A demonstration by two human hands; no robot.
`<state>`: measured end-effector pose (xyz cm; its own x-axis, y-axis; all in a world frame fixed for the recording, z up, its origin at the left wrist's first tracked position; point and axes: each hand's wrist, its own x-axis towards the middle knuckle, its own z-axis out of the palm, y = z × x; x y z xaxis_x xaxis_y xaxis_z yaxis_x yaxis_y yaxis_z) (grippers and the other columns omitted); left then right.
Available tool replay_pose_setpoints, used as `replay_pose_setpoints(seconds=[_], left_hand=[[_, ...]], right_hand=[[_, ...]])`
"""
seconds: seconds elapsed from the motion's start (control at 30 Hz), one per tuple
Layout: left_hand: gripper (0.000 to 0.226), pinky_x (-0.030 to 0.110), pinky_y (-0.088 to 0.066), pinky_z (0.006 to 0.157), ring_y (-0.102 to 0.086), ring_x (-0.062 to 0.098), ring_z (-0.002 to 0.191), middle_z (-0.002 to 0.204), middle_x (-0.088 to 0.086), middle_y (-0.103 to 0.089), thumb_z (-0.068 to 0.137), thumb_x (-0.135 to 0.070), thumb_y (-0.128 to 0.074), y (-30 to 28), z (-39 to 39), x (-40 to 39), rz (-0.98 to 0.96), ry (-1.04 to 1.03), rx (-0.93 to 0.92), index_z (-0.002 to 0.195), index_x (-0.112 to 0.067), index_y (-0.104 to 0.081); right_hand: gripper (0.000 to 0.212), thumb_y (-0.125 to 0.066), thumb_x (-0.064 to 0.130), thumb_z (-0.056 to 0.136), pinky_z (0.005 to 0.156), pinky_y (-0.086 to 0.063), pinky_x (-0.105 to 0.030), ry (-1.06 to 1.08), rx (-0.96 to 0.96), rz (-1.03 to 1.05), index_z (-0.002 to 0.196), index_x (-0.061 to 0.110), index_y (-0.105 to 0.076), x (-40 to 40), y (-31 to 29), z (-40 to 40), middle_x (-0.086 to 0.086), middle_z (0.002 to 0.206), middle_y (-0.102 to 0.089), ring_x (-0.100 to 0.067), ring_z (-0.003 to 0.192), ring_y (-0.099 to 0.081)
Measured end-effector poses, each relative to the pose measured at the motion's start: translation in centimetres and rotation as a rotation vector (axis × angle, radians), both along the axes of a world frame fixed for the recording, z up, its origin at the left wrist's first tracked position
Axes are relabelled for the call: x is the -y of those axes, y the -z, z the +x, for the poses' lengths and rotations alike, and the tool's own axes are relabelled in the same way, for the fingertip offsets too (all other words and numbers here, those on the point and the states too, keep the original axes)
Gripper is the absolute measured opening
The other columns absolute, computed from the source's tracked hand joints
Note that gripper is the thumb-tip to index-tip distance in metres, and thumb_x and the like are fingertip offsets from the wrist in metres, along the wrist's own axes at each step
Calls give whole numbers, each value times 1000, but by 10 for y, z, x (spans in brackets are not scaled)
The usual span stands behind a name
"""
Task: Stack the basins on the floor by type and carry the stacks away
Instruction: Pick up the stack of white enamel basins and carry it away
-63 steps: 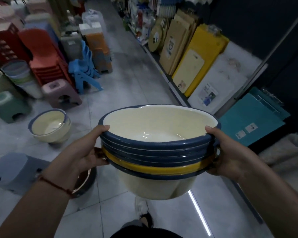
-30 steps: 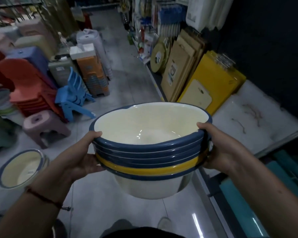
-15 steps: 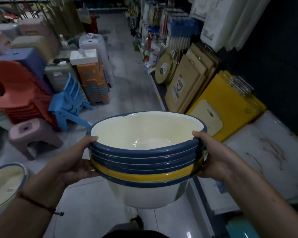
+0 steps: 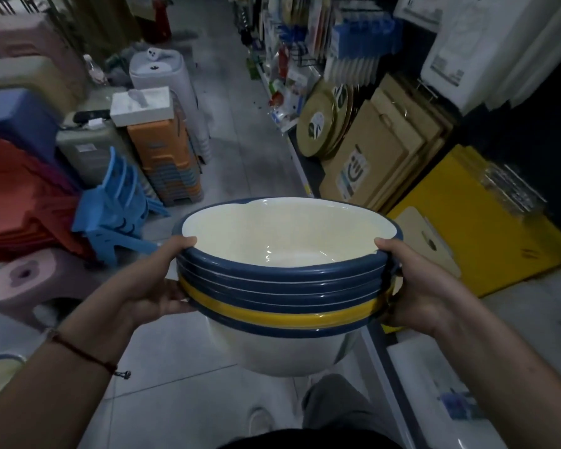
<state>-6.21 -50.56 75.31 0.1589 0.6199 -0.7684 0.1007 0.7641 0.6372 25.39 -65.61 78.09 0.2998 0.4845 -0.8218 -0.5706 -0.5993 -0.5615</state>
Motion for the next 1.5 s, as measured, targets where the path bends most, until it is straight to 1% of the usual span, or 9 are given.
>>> replay_pose_setpoints(seconds=[0.27, 0.4, 0.53, 0.73, 0.93, 1.13, 1.27, 1.37, 1.5], left_hand=[[100, 53, -59, 77, -69, 41, 101, 126, 25, -62, 59, -41, -87, 11, 77, -124, -30, -67, -38, 146, -25, -42], [70, 56, -60, 74, -69, 38, 100, 123, 25, -62, 80, -40, -74, 7, 127, -185, -56, -87, -72, 141, -22, -44], [69, 45, -61, 59, -71, 36, 90, 125, 26, -60, 80, -44, -72, 8, 154, -241, -104, -129, -54, 140, -21, -46], [70, 51, -61, 64, -68, 37, 100, 126, 25, -60, 83, -43, -71, 7, 175, -328, -111, -200, 7, 143, -21, -43], [68, 51, -61, 61, -67, 42, 101, 120, 31, -60, 82, -41, -72, 23, 176, -442, -111, -238, 31, 140, -22, -41], [83, 47, -61, 61, -73, 37, 87, 117, 26, -66, 63, -39, -78, 18, 162, -558, -92, -202, 70, 137, -15, -51], [67, 53, -60, 72, -70, 35, 103, 116, 19, -70, 74, -40, -72, 8, 162, -627, -54, -152, 53, 133, -14, -57], [53, 54, -57, 85, -71, 33, 101, 114, 16, -72, 83, -41, -66, 3, 173, -674, -28, -135, 32, 129, -14, -60], [44, 55, -57, 83, -73, 31, 94, 107, 15, -74, 87, -40, -64, 0, 202, -732, -17, -128, -5, 122, -12, -62]], right_hand=[[33, -70, 42, 85, 91, -47, -43, 17, -47, -9, 99, 15, -57, -143, 17, 76, -14, 97, -60, -29, 91, -58], [29, -71, 37, 85, 78, -52, -42, 24, -114, -4, 93, 13, -57, -211, 9, 118, -15, 92, -62, -30, 87, -60], [29, -71, 36, 86, 72, -53, -42, -22, -135, 10, 97, 11, -59, -279, 4, 153, -16, 98, -67, -32, 93, -63], [44, -73, 39, 83, 92, -52, -49, -118, -111, 16, 116, 13, -58, -389, 4, 178, -18, 112, -67, -37, 104, -64], [38, -73, 38, 82, 69, -51, -46, -134, -76, -50, 105, 11, -58, -506, 7, 174, -17, 103, -66, -36, 95, -63], [32, -69, 37, 87, 84, -52, -47, -101, -77, -53, 88, 8, -56, -619, -6, 158, -19, 89, -64, -35, 88, -63], [29, -69, 35, 87, 63, -48, -42, -89, -96, -33, 87, 10, -56, -677, -10, 160, -16, 85, -65, -32, 81, -63], [30, -70, 38, 86, 62, -47, -39, -93, -102, -26, 90, 11, -57, -720, -6, 169, -15, 88, -66, -31, 82, -63], [30, -69, 40, 85, 61, -44, -37, -92, -86, -34, 90, 12, -59, -781, 2, 193, -13, 87, -66, -29, 81, -62]])
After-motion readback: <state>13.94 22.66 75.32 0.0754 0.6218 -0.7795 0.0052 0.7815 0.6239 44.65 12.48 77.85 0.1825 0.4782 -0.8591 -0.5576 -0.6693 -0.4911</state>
